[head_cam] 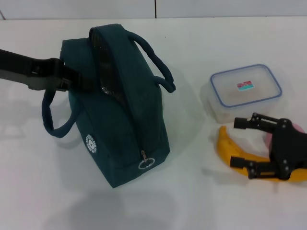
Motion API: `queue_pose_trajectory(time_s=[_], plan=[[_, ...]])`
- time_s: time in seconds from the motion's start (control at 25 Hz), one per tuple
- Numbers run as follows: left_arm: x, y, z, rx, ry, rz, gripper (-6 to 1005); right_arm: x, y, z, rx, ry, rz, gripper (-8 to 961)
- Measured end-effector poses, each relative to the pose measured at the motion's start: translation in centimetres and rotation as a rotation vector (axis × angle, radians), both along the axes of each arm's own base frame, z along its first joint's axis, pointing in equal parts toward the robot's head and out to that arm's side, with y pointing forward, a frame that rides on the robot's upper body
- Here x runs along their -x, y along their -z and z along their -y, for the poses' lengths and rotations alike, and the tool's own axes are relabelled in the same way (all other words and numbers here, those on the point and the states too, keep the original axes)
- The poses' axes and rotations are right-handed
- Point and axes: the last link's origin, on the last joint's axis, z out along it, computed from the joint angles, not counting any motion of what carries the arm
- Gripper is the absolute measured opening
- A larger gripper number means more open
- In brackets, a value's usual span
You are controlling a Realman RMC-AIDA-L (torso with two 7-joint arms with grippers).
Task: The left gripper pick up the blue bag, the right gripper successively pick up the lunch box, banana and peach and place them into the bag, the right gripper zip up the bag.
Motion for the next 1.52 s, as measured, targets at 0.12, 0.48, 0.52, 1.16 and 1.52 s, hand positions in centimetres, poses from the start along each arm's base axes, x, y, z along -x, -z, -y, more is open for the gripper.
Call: queue_pose_trajectory(time_s=[0.12,0.48,0.52,1.16,1.52], plan=[[-0.2,0.0,-0.1,0.000,0.013,-0.001,314,-0.4,-0.6,-0.5,-0.029,0.080,-0.040,869],[-0.9,-0.3,-0.2,0.021,0.066,-0.007,50,-3.8,-5.1,-3.7,-0.226,0.560,-0.332,869],[-1.0,-0.3,-0.1,0.029,0.073,-0.006,35,-4.8,-5.8,-4.2,-0.247,0.654,-0.380,869],[-2.0,-0.6,0.1,0.066,0.108,0.006,36,-7.1,-1.7,-7.3,-0.131,1.122,-0.455,868],[-2.4,-0.4,0.0,0.068,0.117,0.010,35,-5.4,0.8,-8.1,-0.051,1.129,-0.424,868]])
